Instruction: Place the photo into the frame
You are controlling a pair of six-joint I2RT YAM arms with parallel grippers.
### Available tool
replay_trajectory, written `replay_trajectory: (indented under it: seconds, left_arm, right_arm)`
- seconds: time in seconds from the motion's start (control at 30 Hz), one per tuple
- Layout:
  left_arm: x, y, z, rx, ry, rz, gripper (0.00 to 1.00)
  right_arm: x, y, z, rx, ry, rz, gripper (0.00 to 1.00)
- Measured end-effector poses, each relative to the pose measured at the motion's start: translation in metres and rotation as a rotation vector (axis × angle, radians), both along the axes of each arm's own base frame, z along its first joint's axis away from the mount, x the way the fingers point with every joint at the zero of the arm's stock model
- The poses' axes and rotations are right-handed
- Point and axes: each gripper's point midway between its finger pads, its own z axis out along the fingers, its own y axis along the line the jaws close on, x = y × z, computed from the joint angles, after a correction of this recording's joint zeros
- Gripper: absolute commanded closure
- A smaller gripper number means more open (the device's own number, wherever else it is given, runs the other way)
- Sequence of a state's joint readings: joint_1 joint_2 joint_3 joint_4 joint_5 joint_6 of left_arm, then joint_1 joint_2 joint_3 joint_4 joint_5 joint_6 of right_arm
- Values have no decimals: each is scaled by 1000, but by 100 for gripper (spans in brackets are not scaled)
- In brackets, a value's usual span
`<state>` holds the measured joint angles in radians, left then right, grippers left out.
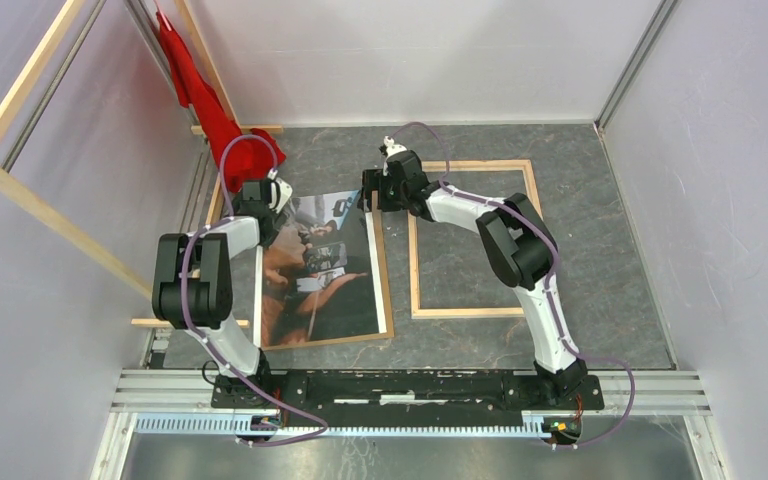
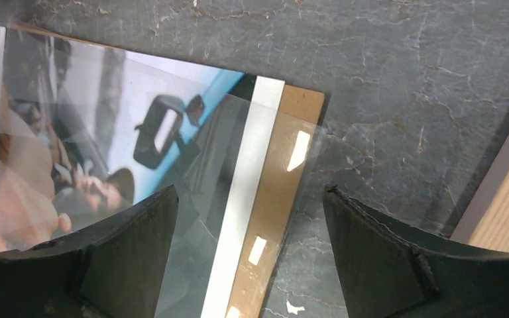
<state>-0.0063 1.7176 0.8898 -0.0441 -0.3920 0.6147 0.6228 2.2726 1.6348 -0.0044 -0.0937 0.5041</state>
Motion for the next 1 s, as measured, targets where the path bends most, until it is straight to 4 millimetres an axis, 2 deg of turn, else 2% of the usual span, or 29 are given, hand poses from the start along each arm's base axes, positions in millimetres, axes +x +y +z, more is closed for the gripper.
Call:
replay_trajectory:
  seconds: [0.53, 0.7, 0.8, 1.0]
  left_arm:
    - [9, -4, 0, 22, -25, -3, 11]
    - [9, -4, 1, 23, -28, -3, 11]
    - [9, -4, 1, 23, -28, -2, 11]
    - [9, -4, 1, 26, -30, -1, 11]
  right_arm:
    - [4, 10, 2, 62, -17, 14, 17]
    - [-1, 10, 3, 66, -24, 20, 18]
    - [-5, 11, 9, 64, -34, 24, 18]
    - [-8, 17, 38, 80, -87, 41, 19]
